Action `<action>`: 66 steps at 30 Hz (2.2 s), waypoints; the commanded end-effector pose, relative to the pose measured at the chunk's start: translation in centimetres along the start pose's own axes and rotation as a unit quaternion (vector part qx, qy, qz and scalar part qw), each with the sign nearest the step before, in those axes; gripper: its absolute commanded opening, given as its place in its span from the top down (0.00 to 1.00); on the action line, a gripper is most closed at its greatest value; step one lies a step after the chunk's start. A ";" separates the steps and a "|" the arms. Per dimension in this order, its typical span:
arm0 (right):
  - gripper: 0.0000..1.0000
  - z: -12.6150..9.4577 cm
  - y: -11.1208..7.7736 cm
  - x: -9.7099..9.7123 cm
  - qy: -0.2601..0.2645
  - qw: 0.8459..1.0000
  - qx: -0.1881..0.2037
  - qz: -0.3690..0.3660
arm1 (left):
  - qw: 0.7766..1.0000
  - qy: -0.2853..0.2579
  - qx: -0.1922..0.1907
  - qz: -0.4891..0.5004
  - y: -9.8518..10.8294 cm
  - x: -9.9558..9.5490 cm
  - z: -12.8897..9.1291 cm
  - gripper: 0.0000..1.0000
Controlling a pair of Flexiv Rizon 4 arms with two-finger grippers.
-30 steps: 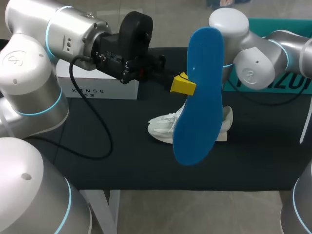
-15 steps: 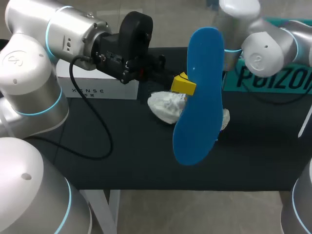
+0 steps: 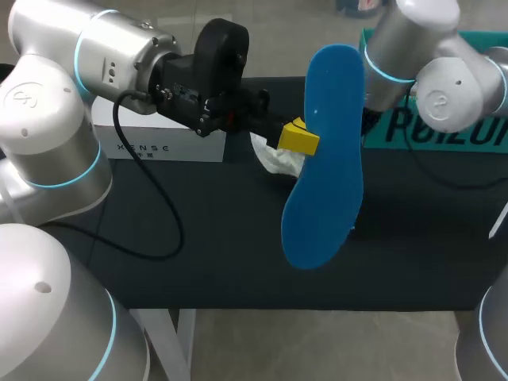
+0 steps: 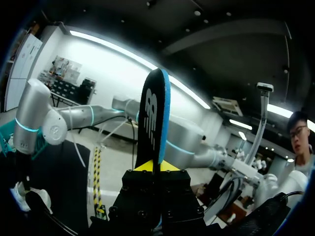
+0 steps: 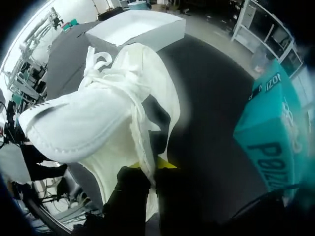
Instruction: Take the shoe out of the shoebox, open the shoe tongue, remove and reinsert the insole, then place the shoe into the shoebox
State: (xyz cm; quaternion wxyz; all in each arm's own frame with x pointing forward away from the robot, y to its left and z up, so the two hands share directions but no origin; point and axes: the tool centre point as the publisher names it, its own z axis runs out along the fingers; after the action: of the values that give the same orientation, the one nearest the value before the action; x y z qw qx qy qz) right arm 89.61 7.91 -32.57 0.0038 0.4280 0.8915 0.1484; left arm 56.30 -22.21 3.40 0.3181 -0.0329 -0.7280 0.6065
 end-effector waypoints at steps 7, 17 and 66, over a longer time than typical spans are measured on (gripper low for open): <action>1.00 0.4 -0.5 1.7 -0.060 0.903 -0.007 0.425 | 1.000 0.000 0.001 0.000 0.0 0.0 0.1 1.00; 1.00 1.6 -1.6 1.4 -0.033 0.870 0.011 0.491 | 1.000 0.000 0.001 0.000 0.0 0.0 0.1 1.00; 0.00 -4.5 0.5 2.6 0.277 0.875 -0.063 0.392 | 1.000 0.000 0.001 0.000 0.0 0.0 0.1 1.00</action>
State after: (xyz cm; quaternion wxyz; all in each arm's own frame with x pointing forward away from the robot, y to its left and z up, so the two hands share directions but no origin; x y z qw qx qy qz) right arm 88.61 10.32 -27.12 -0.1479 0.7246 0.6528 0.1642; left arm 56.29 -22.22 3.41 0.3181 -0.0329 -0.7280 0.6065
